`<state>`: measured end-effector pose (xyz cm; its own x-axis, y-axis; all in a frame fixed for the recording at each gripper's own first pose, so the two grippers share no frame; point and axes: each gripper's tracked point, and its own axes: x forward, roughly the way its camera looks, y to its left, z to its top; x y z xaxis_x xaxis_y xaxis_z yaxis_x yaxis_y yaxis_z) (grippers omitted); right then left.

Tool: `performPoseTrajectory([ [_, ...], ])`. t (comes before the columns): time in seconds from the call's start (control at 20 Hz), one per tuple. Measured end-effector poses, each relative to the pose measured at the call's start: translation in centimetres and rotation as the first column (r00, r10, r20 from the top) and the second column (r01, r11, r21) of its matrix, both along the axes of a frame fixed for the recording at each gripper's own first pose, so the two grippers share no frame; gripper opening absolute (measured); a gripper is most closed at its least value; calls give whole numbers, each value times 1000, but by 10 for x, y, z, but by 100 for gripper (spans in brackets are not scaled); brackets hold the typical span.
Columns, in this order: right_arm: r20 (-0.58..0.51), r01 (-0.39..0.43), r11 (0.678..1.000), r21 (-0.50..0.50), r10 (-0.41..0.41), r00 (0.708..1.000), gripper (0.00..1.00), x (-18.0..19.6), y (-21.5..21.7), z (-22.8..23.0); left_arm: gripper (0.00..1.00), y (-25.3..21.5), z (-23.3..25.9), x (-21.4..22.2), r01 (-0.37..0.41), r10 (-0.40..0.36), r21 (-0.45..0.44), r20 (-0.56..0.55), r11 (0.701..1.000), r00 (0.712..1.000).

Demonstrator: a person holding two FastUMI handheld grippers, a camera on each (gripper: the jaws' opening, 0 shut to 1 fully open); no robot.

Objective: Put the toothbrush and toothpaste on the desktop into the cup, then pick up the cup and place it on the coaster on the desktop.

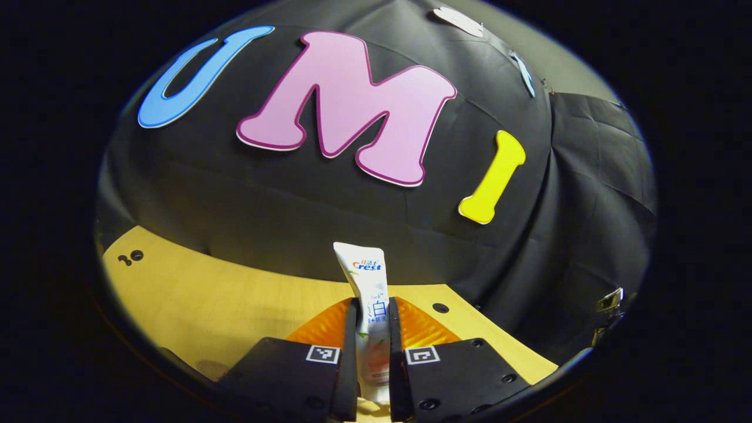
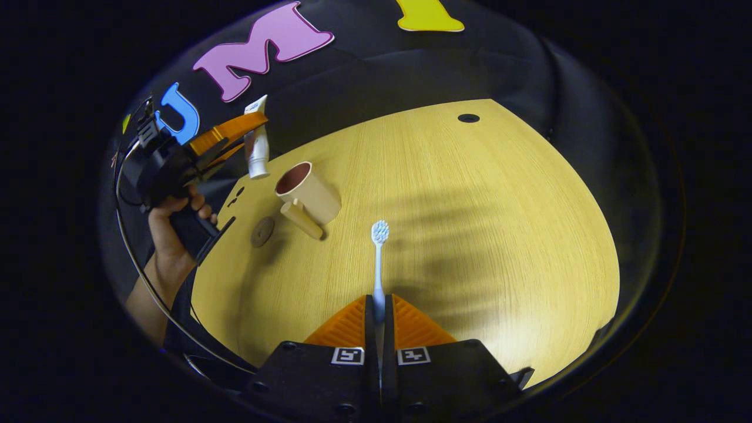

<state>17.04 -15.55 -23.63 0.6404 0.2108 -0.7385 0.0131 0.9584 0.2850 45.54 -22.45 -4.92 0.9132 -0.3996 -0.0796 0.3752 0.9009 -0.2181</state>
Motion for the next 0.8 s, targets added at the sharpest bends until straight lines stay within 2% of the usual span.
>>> performPoseTrajectory([
  [0.3, 39, -1, 1000, -1, 1, 999, 6, 19, -1, -10, 27, -16, -37, 20, 46, -50, 96, 45, 994, 998],
  [0.5, 84, -3, 1000, -14, 4, 996, 6, 37, -1, -14, 29, -9, -62, 9, 30, -47, 189, 89, 981, 995],
  [0.6, 107, -1, 1000, -11, 3, 994, 6, 46, -1, -15, 30, -8, -76, 7, 34, -50, 193, 78, 981, 996],
  [0.65, 122, 0, 1000, -9, 1, 993, 6, 50, -1, -14, 27, -6, -80, 5, 28, -43, 185, 81, 982, 996],
  [0.7, 142, 4, 1000, -7, -3, 990, 6, 53, 0, -12, 38, -3, -81, 5, 15, -30, 173, 85, 985, 996],
  [0.75, 166, 8, 1000, -5, -7, 986, 6, 61, 1, -9, 37, 1, -83, 2, 6, -19, 158, 83, 987, 996],
  [0.8, 192, 12, 1000, 0, -12, 981, 6, 69, 2, -5, 46, 3, -81, -3, 7, -17, 131, 77, 991, 997],
])
